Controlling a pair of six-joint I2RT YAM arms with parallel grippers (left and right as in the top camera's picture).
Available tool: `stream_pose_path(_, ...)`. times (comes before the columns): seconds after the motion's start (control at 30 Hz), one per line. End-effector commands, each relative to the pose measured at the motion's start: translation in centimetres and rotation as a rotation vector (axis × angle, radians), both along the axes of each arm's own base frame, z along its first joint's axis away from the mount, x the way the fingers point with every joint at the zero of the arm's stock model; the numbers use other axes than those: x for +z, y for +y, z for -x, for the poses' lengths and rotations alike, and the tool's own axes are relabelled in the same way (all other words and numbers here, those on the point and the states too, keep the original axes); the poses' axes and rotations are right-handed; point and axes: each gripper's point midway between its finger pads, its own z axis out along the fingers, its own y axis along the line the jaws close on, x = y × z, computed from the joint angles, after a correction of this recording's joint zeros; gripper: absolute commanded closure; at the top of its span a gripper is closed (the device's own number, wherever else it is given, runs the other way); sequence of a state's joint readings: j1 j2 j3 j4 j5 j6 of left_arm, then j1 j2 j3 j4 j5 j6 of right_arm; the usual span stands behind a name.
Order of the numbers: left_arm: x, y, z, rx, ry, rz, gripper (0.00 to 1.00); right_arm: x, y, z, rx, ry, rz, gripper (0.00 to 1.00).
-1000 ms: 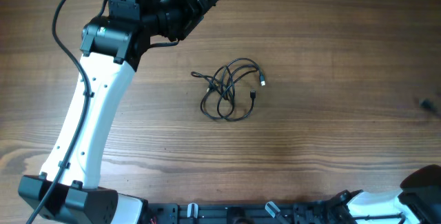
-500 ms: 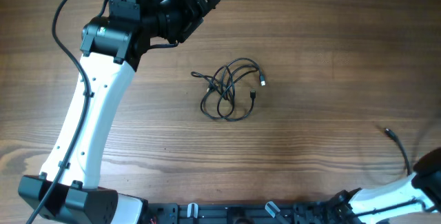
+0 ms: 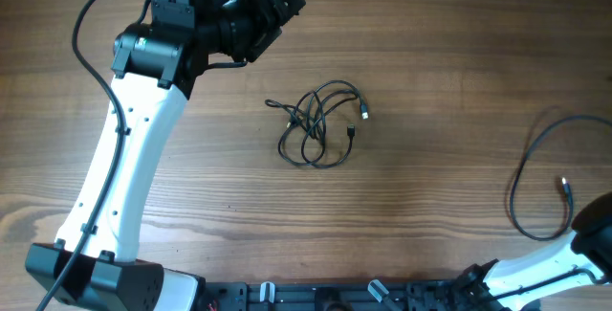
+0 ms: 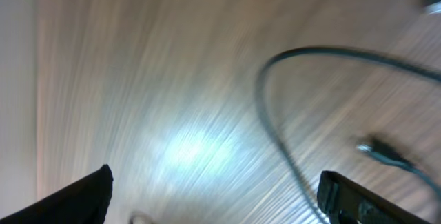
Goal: Untangle cables
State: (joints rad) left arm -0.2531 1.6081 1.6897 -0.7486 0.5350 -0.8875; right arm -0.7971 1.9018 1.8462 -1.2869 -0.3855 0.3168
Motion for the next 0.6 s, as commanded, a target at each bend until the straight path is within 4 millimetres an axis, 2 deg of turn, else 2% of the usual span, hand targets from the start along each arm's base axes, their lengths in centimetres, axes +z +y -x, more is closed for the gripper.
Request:
stream_pose_path(0.0, 0.6, 0.3, -0.1, -0.055, -0.104, -0.072, 0.30, 2.7, 6.2, -3.4, 0.274, -0.127, 0.007, 0.04)
stream_pose_path(0.1, -0.1, 0.7, 0.1, -0.115, -0.167, -0.171, 0.30, 2.7, 11.6, -5.8, 0.447, -0.141, 0.013, 0.04)
stream_pose_path(0.17, -1.6, 2.1, 0.2, -0.067, -0.121, -0.254, 0.30, 2.7, 15.8, -7.1, 0.594, -0.155, 0.033, 0.02)
stream_pose_path(0.27, -4.5, 4.4, 1.3, -0.010, -0.002, -0.374, 0.30, 3.0, 20.1, -8.7, 0.699, -0.188, 0.050, 0.00)
stream_pose_path(0.43, -9.0, 5.4, 5.0, -0.133, 0.140, -0.481, 0.34, 3.2, 24.3, -9.7, 0.787, -0.216, 0.052, 0.00)
stream_pose_path(0.57, -13.4, 6.1, 6.7, -0.140, 0.260, -0.505, 0.32, 3.2, 25.7, -9.7, 0.806, -0.212, 0.041, 0.00)
